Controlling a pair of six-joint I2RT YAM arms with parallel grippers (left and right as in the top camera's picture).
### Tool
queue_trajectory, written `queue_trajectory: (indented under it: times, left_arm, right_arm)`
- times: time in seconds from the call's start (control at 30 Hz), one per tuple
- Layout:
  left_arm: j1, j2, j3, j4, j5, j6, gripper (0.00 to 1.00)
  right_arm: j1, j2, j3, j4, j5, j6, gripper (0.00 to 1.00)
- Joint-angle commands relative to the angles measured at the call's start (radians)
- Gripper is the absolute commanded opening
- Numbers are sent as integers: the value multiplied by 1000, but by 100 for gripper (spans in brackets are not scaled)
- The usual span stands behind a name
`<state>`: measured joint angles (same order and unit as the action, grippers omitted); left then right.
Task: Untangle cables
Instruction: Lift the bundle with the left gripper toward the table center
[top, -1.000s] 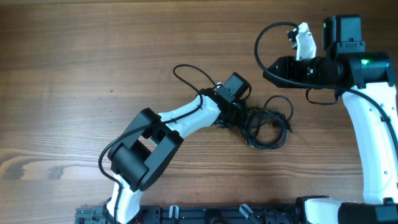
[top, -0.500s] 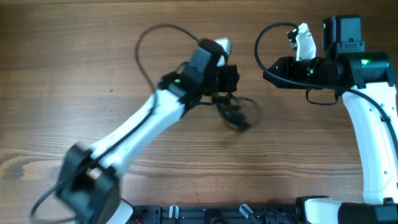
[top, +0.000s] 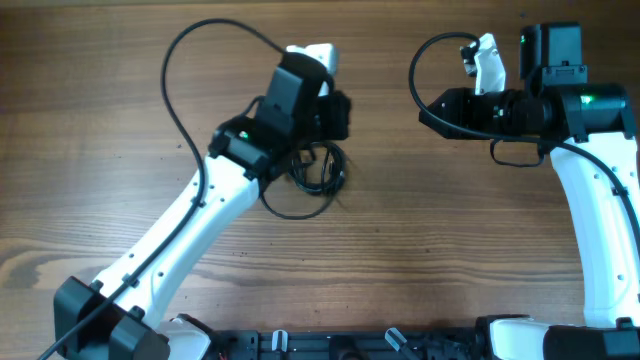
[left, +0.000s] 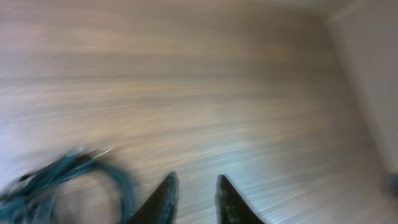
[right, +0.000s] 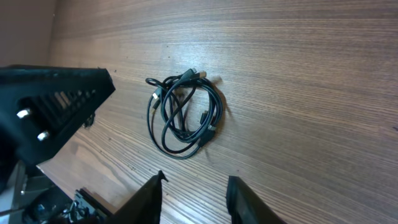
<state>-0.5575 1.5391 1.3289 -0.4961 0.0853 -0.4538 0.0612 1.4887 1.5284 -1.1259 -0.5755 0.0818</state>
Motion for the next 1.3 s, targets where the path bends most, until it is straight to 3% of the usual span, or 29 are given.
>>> queue_trajectory:
  times: [0.0, 0.3, 0.47, 0.57, 0.93, 1.03, 1.17, 1.27]
  left_arm:
    - [75, 33, -1, -104, -148, -64, 35]
    - [137, 242, -1, -174, -180, -109, 37]
    - [158, 325, -1, -184, -243, -294, 43]
    - [161, 357, -1, -181, -244, -344, 44]
    - [161, 432, -1, -150, -233, -348, 33]
    - [161, 434, -1, -117, -233, -348, 26]
    - [161, 434, -1, -71, -232, -348, 4]
    - [161, 434, -1, -51, -231, -347, 4]
  right_arm:
    - [5, 11, 1, 3, 6, -3, 42]
    - [5, 11, 1, 2, 6, 1, 50]
    - [5, 11, 1, 4, 6, 1, 52]
    - [5, 11, 1, 8, 6, 1, 52]
    - [5, 60, 1, 6, 6, 1, 53]
    - [5, 81, 1, 6, 5, 6, 49]
    - [5, 85, 1, 12, 5, 23, 45]
    - [5, 85, 1, 19, -7, 13, 44]
